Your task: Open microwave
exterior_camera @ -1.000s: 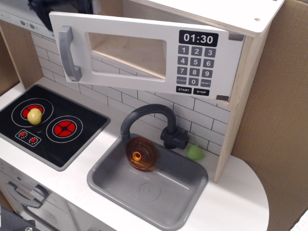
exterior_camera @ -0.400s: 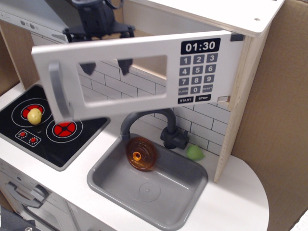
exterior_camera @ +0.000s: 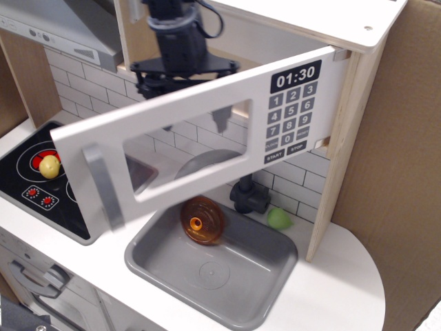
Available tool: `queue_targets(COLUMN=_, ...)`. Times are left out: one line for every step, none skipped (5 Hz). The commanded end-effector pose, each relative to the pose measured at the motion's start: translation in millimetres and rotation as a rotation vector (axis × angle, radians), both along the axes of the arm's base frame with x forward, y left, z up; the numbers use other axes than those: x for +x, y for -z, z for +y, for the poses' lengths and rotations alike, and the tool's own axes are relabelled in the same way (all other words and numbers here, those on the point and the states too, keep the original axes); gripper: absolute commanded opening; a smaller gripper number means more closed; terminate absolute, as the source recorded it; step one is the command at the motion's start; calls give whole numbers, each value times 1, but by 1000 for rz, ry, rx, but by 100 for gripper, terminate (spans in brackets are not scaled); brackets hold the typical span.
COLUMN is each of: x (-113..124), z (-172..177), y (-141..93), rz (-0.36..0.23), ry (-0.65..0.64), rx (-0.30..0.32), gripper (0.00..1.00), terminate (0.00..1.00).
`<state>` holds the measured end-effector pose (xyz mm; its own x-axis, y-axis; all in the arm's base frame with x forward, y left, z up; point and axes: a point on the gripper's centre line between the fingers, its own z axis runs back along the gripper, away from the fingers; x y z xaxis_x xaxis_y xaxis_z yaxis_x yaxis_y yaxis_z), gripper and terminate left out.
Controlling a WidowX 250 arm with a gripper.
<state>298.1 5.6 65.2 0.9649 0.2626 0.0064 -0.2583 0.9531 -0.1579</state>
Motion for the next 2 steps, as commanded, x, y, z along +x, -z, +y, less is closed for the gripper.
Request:
queue_targets(x=1, z=-15, y=-21, rz=-52, ry=-6, rx=-2, gripper=100, terminate=0)
queue_targets(x=1, z=-15, y=-21, rz=-52, ry=-6, rx=-2, gripper=100, terminate=100)
